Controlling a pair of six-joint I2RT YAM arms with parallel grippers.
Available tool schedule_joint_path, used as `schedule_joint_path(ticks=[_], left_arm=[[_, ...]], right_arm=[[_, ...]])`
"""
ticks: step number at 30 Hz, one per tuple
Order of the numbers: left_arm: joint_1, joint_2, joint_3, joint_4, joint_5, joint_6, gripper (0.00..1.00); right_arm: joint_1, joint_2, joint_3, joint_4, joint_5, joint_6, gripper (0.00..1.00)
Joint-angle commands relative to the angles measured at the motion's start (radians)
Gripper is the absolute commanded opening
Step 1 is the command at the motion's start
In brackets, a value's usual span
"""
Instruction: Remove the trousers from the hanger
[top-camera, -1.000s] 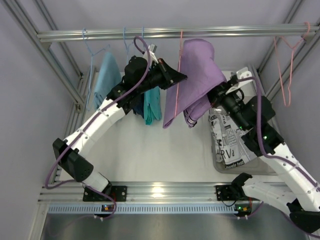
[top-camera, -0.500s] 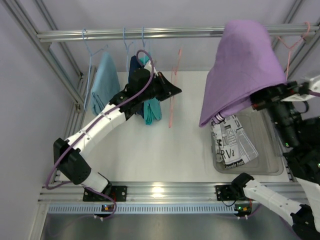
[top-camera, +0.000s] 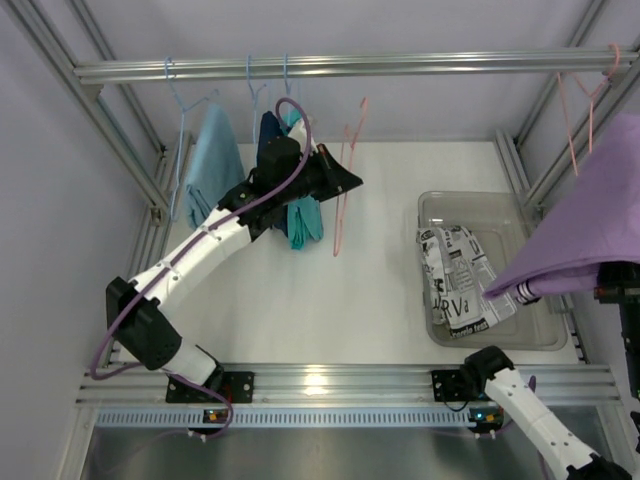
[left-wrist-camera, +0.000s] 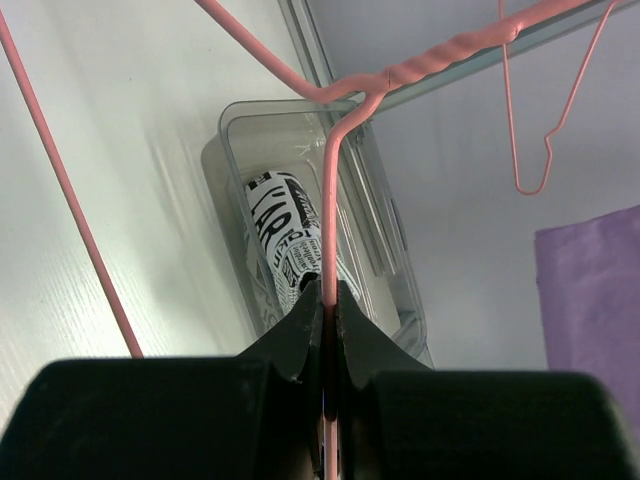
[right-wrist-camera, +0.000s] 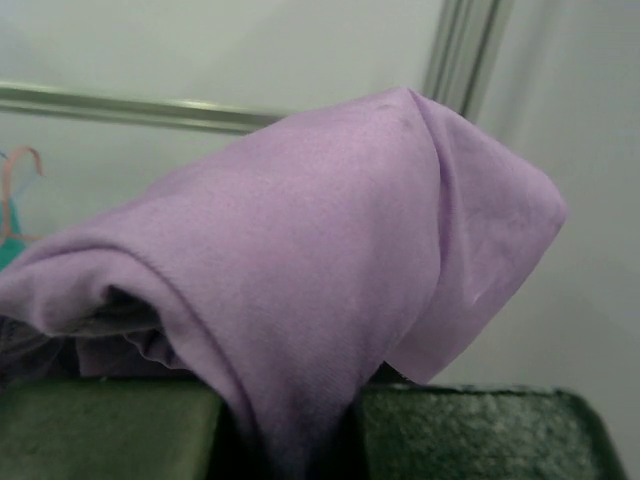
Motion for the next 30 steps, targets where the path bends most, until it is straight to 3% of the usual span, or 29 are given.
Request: schedule_joint_path(ticks=[1, 7, 15, 23, 30], left_arm=[[-0.006, -0.049, 0.044, 0.062, 0.004, 0.045, 0.0], [-0.006, -0.052, 0.049, 0.059, 0.003, 0.062, 0.0], [-0.004, -0.058, 0.046, 0.056, -0.022, 0.071, 0.0], [-0.004, -0.024, 0.089, 0.044, -0.028, 0.059, 0.0], [-0.006, -0.011, 0.103, 0.041, -0.025, 0.053, 0.0]], right_arm=[[-0.053, -0.052, -0.004, -0.192, 0.098, -0.052, 0.0], [-0.107, -0.105, -0.046, -0.438, 0.187, -0.068, 0.0], [-0.136, -0.167, -0.225, -0.475, 0.248, -0.123, 0.0], [-0.139, -0.128, -0.475, -0.442, 0.279, -0.053, 0.0], [-0.139, 0.051, -0.644, -0.209, 0.325, 0.049, 0.0]])
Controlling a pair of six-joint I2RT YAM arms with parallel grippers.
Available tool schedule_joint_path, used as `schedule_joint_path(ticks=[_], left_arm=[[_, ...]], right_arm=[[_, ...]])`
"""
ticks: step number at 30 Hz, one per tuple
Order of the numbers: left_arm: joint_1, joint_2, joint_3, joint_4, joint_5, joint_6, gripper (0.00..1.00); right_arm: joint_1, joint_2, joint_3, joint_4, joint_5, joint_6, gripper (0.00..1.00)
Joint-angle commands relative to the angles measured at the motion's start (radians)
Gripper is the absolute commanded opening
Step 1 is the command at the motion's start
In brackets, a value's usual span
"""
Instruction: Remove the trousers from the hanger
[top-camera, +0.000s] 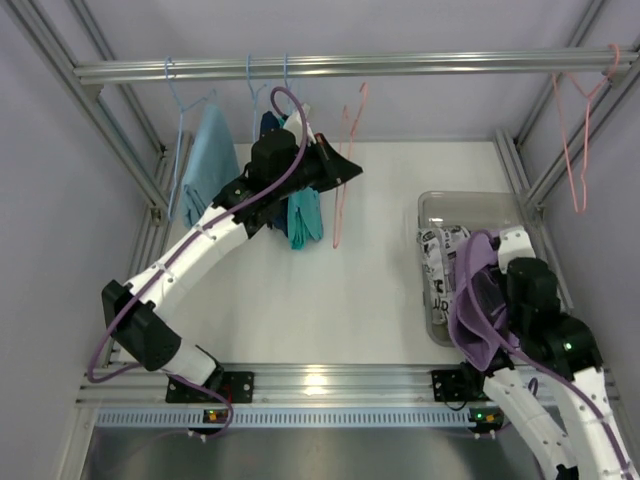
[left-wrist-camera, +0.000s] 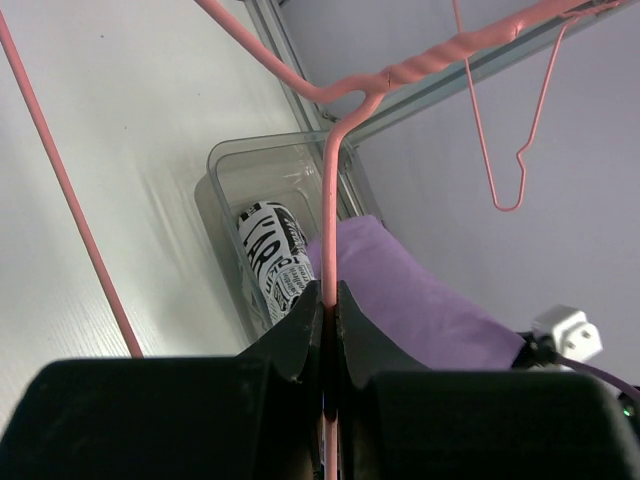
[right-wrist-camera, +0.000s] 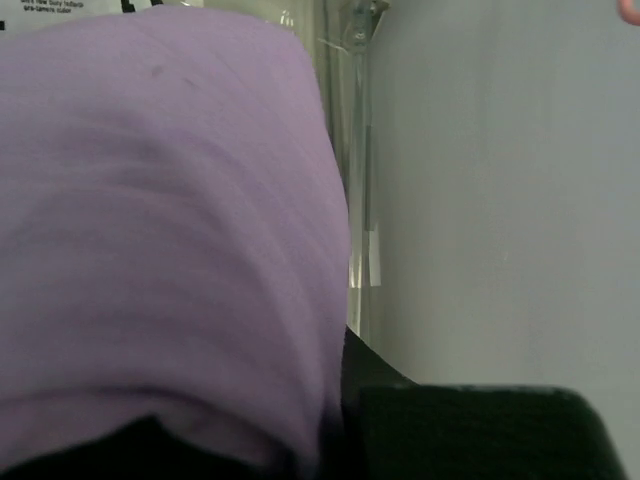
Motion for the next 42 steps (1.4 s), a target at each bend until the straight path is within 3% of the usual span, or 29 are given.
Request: schedule_joint_path(ticks=[1, 6, 11, 25, 26, 27, 29, 33, 40, 42], left_arm=[[-0.003, -0.003, 0.04, 0.042, -0.004, -0.002, 0.0], [-0.004, 0.01, 0.044, 0.04, -0.007, -0.001, 0.0], [-0.003, 0.022, 0.058, 0.039, -0.009, 0.002, 0.0], [-0.003, 0.033, 0.099, 0.025, -0.012, 0.042, 0.0], [-0.003, 0.033, 0.101, 0.023, -0.012, 0.047, 0.0], [-0.004, 0.03, 0.1, 0.022, -0.012, 0.054, 0.0], [-0.003, 0.027, 0.095, 0.025, 0.001, 0.065, 0.0], [-0.004, 0.005, 0.061, 0.052, 0.036, 0.084, 0.0], [-0.05, -0.045, 0.014, 0.108, 0.116, 0.145, 0.0], [-0.089, -0.068, -0.009, 0.121, 0.111, 0.166, 0.0]], right_arm=[[-0.011, 0.079, -0.039, 0.265, 0.077, 0.043, 0.0], [-0.014, 0.251, -0.028, 0.386, 0.184, 0.062, 0.0], [-0.015, 0.423, 0.024, 0.501, 0.391, 0.079, 0.0], [-0.032, 0.7, 0.148, 0.564, 0.323, 0.16, 0.02], [-0.032, 0.743, 0.15, 0.557, 0.292, 0.165, 0.06], [-0.034, 0.763, 0.157, 0.537, 0.274, 0.183, 0.26], [-0.037, 0.8, 0.157, 0.488, 0.175, 0.191, 0.42], [-0.038, 0.753, 0.157, 0.432, 0.013, 0.208, 0.59], [-0.041, 0.465, 0.262, 0.317, -0.364, 0.196, 0.99], [-0.041, 0.409, 0.291, 0.284, -0.424, 0.212, 1.0]])
